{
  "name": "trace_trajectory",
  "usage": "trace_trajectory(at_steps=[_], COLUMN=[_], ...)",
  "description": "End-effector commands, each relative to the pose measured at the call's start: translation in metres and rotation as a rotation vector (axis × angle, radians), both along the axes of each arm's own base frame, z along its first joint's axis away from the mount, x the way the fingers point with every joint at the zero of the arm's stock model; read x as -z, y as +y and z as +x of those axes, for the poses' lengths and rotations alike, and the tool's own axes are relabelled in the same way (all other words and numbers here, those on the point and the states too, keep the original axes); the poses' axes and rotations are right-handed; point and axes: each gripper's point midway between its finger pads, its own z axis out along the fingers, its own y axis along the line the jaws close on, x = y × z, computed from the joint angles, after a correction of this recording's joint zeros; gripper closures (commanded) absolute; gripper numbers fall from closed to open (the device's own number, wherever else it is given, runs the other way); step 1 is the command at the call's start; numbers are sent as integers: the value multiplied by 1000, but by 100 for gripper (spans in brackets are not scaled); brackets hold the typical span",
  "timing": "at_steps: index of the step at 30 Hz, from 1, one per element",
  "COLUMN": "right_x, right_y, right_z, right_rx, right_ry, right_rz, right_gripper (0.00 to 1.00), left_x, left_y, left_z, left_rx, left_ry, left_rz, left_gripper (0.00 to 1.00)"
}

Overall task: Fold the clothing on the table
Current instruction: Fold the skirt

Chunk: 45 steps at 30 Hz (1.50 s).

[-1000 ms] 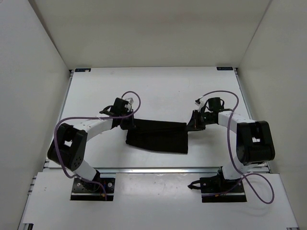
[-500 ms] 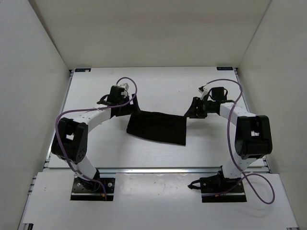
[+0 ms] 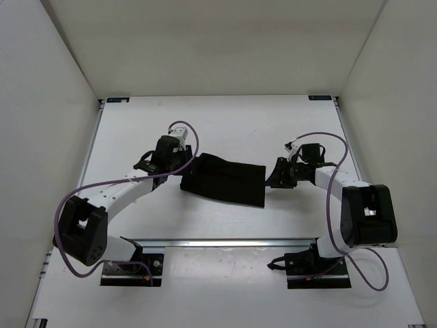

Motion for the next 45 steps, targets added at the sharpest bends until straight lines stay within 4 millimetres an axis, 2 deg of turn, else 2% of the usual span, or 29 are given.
trace_trajectory(at_steps=[1, 2, 3, 5, 8, 10, 11, 12, 15, 16, 20, 21, 25, 29, 31, 32, 34, 35, 36, 38, 41, 45], right_x=[-7, -8, -6, -4, -4, -4, -2, -4, -2, -2, -4, -4, -1, -6, -9, -6, -2, -3, 1, 6, 11, 16], right_y=[5, 6, 7, 10, 13, 17, 18, 20, 22, 21, 21, 21, 19, 15, 16, 13, 12, 11, 9, 8, 8, 14], right_z=[1, 1, -1, -4, -2, -2, -4, -2, -1, 2, 8, 9, 8, 9, 7, 6, 1, 1, -2, -3, -5, -3], right_rx=[18, 18, 23, 15, 20, 19, 18, 14, 11, 21, 33, 34, 32, 53, 50, 66, 67, 71, 79, 84, 82, 67], right_ry=[-42, -57, -48, -48, -41, -36, -29, -35, -19, -14, -24, -22, -6, -15, -16, -5, -6, -10, 1, 11, 24, 32], right_rz=[0, -16, -21, -21, 1, 9, 8, 12, -6, -16, -22, -20, -31, -30, -35, -49, -61, -54, -60, -55, -65, -82], right_gripper=[63, 57, 51, 49, 56, 59, 62, 66, 68, 68, 67, 67, 67, 63, 56, 54, 46, 37, 26, 26, 27, 31], left_x=[-5, -3, 3, 11, 3, -2, -7, -7, 8, 4, 14, 26, 39, 25, 14, 6, -13, -12, -20, -20, 3, 25], left_y=[3, 2, 2, 2, -8, -17, -24, -27, -47, -52, -57, -53, -36, -14, -8, -6, -6, -6, -13, -12, -10, -1], left_z=[-1, 0, -2, 3, 21, 31, 44, 48, 60, 63, 76, 75, 83, 99, 99, 102, 94, 86, 78, 59, 27, 4], left_rx=[-20, -19, -6, 1, 25, 29, 33, 38, 63, 66, 42, 28, 4, -34, -29, -7, 31, 57, 103, 117, 144, 137], left_ry=[-49, -49, -32, -23, -66, -66, -85, -83, -17, -18, -19, 25, 45, 9, 18, 9, 6, 18, -3, 3, 56, 120], left_rz=[-17, -16, -10, 6, -42, -94, -119, -124, -148, -167, -122, -90, 7, -4, -21, -35, -35, -5, 14, 92, 130, 143], left_gripper=[54, 55, 60, 63, 64, 71, 77, 77, 74, 75, 78, 77, 75, 71, 59, 57, 49, 47, 45, 41, 36, 28])
